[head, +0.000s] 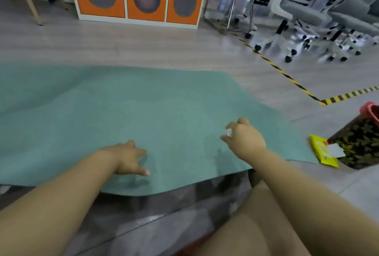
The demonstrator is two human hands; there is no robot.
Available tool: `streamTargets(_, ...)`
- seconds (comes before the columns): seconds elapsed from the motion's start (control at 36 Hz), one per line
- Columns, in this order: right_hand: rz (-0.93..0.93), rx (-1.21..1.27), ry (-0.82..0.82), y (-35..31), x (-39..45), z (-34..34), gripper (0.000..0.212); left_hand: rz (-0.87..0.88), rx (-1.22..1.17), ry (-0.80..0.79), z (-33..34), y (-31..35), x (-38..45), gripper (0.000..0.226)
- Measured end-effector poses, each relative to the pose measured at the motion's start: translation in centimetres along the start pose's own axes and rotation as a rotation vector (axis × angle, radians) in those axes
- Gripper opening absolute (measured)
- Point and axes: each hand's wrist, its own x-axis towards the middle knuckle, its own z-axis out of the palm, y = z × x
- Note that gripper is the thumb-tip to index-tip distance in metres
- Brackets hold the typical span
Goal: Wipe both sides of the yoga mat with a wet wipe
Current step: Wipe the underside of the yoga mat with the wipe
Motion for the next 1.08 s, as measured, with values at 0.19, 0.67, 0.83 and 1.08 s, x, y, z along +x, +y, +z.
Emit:
streamTargets(0.19,0.046,0.08,-0.086,1.6,2.6,4.0,0.027,0.04,0.047,-0.03,1.2,2.7,4.6,0.077)
streamTargets(0.67,0.164,0.303,-0.096,1.2,17.4,14.4,0.033,-0.061,0.089,0.018,0.4,0.8,17.1,0.07)
streamTargets(0.83,0.186,0.5,0.019,0.4,22.9,18.6,0.033,-0.158,0.006,0.106,0.9,-0.7,21.6,0.07)
streamTargets(1.08,0.136,0.411,0.248,0.8,29.2,24.1,0.025,-0.219,-0.077,0.317,4.2,-1.2,23.0,0.09)
